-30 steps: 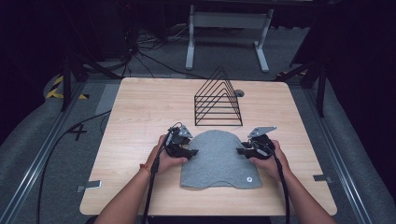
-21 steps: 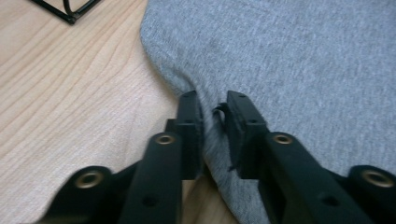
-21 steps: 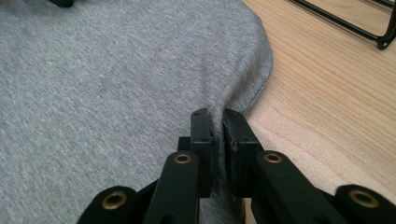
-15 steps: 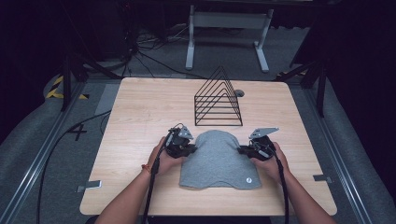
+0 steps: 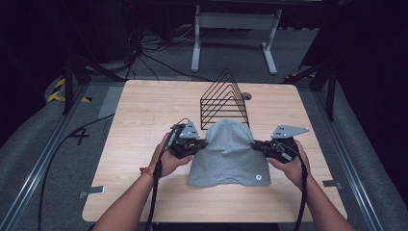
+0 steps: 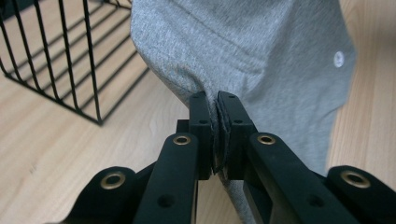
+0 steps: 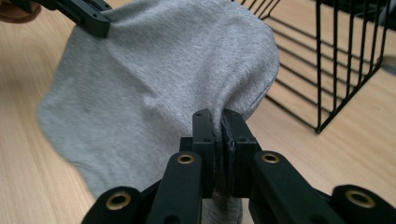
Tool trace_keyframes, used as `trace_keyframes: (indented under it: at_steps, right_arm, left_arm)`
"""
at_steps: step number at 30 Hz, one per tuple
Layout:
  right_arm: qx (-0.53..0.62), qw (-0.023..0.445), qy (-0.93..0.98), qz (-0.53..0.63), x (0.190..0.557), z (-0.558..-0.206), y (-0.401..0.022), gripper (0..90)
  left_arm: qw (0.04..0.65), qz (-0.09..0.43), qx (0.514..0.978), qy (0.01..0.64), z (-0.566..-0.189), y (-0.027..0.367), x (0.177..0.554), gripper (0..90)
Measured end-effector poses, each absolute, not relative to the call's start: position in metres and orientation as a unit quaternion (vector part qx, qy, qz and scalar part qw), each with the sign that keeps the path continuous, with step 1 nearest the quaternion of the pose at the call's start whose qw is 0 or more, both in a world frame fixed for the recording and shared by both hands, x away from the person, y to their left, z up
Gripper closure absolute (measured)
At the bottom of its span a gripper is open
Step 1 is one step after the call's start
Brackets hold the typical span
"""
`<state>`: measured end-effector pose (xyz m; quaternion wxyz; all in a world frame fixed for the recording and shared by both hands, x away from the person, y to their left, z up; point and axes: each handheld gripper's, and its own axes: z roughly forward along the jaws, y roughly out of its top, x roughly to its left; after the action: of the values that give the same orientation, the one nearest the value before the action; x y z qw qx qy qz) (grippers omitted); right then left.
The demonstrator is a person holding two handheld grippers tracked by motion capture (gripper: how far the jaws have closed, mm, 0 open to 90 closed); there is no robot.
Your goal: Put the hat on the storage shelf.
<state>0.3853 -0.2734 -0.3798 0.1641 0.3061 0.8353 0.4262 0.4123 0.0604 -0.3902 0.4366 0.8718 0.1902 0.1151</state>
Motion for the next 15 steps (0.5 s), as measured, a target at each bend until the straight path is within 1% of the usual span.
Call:
trace_keyframes:
  at_steps: [2,5,9,11,12,15]
  right_arm:
    - [0.301,0.173,0.834,0.429,0.385,-0.372,-0.273,85.1]
    - [0.298,0.18,0.832,0.433,0.384,-0.362,-0.274,85.2]
    - [0.292,0.202,0.823,0.443,0.384,-0.339,-0.277,85.2]
    - [0.289,0.215,0.816,0.452,0.384,-0.322,-0.28,85.2]
    - [0.289,0.221,0.813,0.455,0.385,-0.315,-0.281,85.2]
    - [0.287,0.236,0.805,0.463,0.388,-0.297,-0.285,85.2]
  left_arm:
    - [0.44,0.12,0.871,0.184,-0.383,0.059,0.412,85.5]
    - [0.445,0.134,0.869,0.167,-0.362,0.057,0.411,85.7]
    - [0.456,0.152,0.863,0.155,-0.336,0.054,0.413,85.8]
    - [0.466,0.154,0.858,0.153,-0.32,0.052,0.418,85.8]
    - [0.465,0.165,0.857,0.148,-0.313,0.052,0.42,85.8]
    - [0.476,0.164,0.851,0.149,-0.296,0.049,0.426,85.8]
